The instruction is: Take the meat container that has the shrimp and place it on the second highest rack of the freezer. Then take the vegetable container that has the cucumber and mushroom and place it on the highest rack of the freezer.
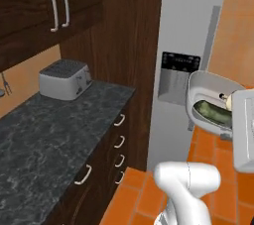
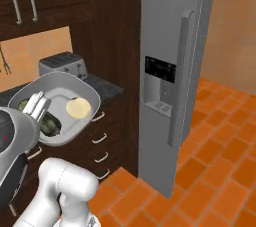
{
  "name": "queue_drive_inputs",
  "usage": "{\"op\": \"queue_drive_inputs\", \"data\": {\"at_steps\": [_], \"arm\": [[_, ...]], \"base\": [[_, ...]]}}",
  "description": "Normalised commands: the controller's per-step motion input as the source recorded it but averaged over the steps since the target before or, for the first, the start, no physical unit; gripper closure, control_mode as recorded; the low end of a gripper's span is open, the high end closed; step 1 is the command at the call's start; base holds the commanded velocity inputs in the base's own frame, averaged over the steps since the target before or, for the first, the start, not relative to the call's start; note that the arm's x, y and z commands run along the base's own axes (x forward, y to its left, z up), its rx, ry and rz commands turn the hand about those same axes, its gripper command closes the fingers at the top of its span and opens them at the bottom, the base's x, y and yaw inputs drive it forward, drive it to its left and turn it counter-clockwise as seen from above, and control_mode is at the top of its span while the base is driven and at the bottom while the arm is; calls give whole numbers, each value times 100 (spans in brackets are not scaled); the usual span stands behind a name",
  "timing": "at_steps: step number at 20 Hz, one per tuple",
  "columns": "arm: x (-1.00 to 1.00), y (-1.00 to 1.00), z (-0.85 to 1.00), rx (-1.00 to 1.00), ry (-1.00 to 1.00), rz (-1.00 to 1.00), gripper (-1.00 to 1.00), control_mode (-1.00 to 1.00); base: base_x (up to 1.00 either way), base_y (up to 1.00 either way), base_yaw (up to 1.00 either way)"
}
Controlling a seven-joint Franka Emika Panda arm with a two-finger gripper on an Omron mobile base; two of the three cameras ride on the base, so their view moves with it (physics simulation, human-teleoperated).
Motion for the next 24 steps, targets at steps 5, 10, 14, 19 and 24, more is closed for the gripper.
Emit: {"op": "queue_drive_inputs", "data": {"at_steps": [5, 10, 14, 19, 24], "arm": [[0, 0, 0, 0, 0, 0, 100, 100], [0, 0, 0, 0, 0, 0, 100, 100], [0, 0, 0, 0, 0, 0, 100, 100], [0, 0, 0, 0, 0, 0, 100, 100], [0, 0, 0, 0, 0, 0, 100, 100]], "base": [[48, -82, 40], [-43, -100, 21], [-41, -100, -15], [9, -100, -12], [69, -91, 0]]}}
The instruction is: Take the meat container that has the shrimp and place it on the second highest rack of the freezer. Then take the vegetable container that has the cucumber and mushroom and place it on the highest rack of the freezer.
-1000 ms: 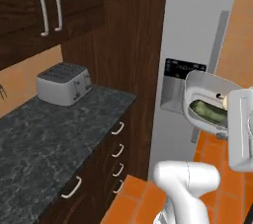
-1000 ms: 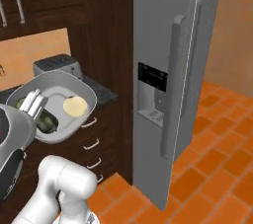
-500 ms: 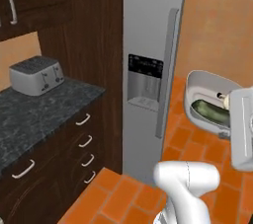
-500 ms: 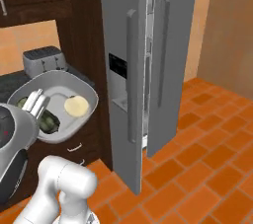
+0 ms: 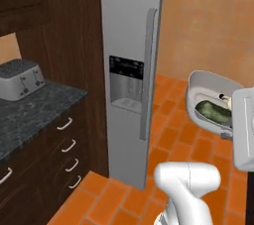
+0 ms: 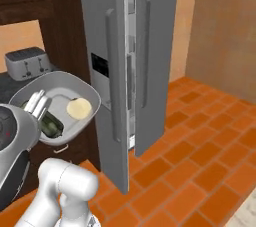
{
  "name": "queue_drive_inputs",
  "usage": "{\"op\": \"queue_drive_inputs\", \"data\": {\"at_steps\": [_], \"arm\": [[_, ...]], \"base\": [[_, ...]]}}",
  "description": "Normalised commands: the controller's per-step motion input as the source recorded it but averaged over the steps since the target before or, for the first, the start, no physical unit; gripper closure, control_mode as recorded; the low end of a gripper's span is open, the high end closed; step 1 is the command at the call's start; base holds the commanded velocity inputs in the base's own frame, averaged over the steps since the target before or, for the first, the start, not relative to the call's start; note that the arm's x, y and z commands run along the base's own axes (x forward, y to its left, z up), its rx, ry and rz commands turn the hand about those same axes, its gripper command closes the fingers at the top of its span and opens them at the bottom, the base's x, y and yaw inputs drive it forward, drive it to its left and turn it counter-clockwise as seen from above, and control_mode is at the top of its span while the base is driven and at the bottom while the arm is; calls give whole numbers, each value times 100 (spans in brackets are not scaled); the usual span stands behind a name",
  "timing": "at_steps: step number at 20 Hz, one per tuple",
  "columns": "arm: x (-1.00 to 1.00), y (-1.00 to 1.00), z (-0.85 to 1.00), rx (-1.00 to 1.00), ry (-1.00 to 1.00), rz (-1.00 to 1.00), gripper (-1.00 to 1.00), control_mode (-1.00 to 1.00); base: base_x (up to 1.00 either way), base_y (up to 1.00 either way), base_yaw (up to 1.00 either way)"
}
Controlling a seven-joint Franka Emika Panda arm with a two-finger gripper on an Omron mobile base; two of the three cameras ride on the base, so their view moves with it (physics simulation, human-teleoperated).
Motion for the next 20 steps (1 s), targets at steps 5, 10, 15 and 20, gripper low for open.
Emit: {"op": "queue_drive_inputs", "data": {"at_steps": [5, 10, 15, 20], "arm": [[0, 0, 0, 0, 0, 0, 100, 100], [0, 0, 0, 0, 0, 0, 100, 100], [0, 0, 0, 0, 0, 0, 100, 100], [0, 0, 0, 0, 0, 0, 100, 100]], "base": [[96, -70, -27], [58, -15, -71], [93, -23, -54], [100, 0, -28]]}}
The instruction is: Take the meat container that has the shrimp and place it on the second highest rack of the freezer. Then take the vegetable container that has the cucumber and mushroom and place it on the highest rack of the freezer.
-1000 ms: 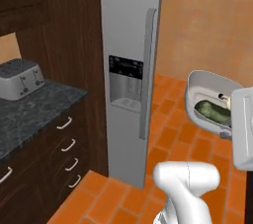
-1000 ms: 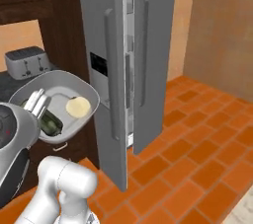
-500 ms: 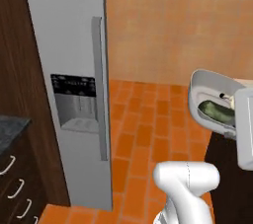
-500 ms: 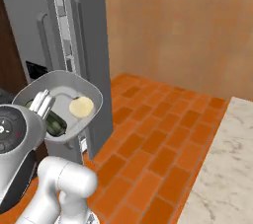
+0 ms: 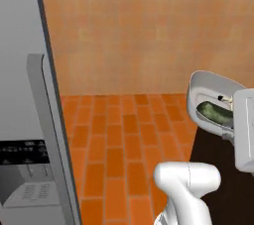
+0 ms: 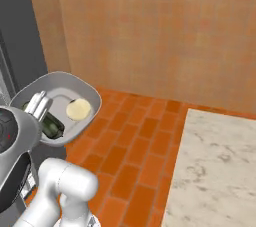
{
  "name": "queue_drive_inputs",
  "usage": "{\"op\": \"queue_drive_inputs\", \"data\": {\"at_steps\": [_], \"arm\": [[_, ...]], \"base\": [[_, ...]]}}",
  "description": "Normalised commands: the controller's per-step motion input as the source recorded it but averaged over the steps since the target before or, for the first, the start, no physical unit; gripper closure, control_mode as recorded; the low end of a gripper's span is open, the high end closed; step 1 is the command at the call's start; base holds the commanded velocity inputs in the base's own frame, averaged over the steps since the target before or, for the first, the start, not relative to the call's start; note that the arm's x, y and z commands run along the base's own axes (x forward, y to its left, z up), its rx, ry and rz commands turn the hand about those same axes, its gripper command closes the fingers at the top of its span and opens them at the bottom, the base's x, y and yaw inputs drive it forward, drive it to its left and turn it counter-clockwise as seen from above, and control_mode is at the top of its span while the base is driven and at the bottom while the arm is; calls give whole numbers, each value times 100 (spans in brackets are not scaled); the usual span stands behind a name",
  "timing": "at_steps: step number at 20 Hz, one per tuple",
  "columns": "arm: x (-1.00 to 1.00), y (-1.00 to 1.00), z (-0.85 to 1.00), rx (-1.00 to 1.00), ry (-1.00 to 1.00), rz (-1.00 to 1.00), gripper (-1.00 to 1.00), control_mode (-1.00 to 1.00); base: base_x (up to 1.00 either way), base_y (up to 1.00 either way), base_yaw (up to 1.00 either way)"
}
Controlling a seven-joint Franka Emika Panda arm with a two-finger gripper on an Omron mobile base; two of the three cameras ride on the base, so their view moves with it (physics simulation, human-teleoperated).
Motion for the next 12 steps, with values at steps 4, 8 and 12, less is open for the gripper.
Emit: {"op": "queue_drive_inputs", "data": {"at_steps": [4, 8, 12], "arm": [[0, 0, 0, 0, 0, 0, 100, 100], [0, 0, 0, 0, 0, 0, 100, 100], [0, 0, 0, 0, 0, 0, 100, 100]], "base": [[100, -8, -13], [100, -17, 6], [92, 1, 30]]}}
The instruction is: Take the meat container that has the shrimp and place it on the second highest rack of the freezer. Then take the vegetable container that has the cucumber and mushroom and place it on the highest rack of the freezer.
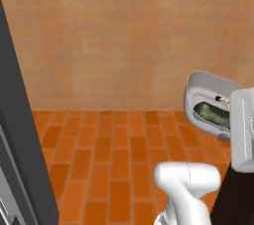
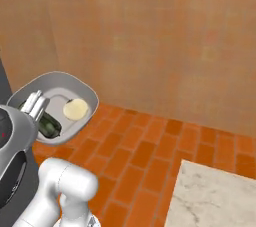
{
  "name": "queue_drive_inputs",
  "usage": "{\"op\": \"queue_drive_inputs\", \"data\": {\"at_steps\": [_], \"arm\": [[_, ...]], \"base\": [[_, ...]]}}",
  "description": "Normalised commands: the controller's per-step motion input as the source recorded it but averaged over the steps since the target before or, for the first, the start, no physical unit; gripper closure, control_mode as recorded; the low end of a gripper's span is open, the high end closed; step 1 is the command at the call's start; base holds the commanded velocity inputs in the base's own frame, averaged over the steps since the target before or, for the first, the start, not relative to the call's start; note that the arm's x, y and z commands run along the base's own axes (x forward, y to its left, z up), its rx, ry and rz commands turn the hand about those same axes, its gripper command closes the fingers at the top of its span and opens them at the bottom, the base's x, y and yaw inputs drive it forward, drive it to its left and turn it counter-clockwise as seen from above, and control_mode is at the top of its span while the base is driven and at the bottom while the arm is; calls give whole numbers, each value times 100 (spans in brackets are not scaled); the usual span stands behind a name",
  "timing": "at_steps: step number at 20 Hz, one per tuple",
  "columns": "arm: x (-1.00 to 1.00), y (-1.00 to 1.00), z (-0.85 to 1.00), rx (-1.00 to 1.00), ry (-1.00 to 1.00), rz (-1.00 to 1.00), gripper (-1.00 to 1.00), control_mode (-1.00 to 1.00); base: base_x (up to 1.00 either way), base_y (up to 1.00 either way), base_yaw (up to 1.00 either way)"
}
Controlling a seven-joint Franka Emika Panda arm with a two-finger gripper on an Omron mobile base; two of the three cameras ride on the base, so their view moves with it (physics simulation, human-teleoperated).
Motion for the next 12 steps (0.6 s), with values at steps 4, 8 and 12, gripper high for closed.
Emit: {"op": "queue_drive_inputs", "data": {"at_steps": [4, 8, 12], "arm": [[0, 0, 0, 0, 0, 0, 100, 100], [0, 0, 0, 0, 0, 0, 100, 100], [0, 0, 0, 0, 0, 0, 100, 100]], "base": [[59, 12, 47], [14, 12, 57], [0, 8, 68]]}}
